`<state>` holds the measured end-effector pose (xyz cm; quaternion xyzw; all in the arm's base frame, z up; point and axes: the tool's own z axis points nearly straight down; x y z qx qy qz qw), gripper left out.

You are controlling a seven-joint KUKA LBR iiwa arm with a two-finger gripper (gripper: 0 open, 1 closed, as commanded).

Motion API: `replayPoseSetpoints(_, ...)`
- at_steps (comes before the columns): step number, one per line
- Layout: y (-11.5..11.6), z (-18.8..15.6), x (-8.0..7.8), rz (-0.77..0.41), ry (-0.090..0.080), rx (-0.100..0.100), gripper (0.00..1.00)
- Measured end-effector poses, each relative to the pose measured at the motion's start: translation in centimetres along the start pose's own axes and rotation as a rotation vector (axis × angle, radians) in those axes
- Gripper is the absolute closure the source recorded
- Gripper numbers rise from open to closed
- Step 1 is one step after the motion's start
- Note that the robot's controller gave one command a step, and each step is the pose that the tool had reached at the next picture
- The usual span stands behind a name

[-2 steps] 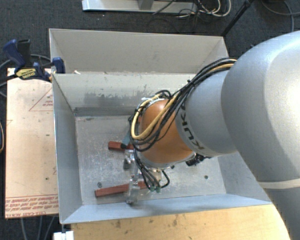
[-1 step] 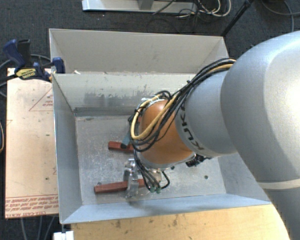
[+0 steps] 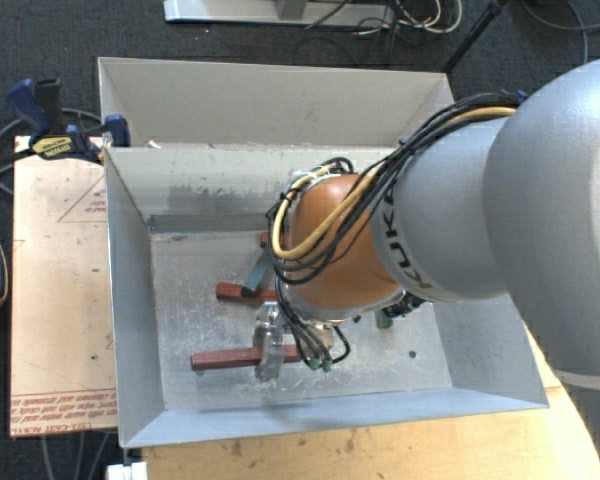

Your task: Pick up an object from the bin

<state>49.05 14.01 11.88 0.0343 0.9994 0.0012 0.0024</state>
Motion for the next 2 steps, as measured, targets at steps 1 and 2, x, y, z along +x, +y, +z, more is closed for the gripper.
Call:
replayPoseSetpoints(1, 0.0, -1.0, -0.1, 0.001, 0.002, 0.001, 1.0)
replayPoseSetpoints(2, 0.1, -6.5, -0.3, 0.001, -0.002, -0.001, 1.0)
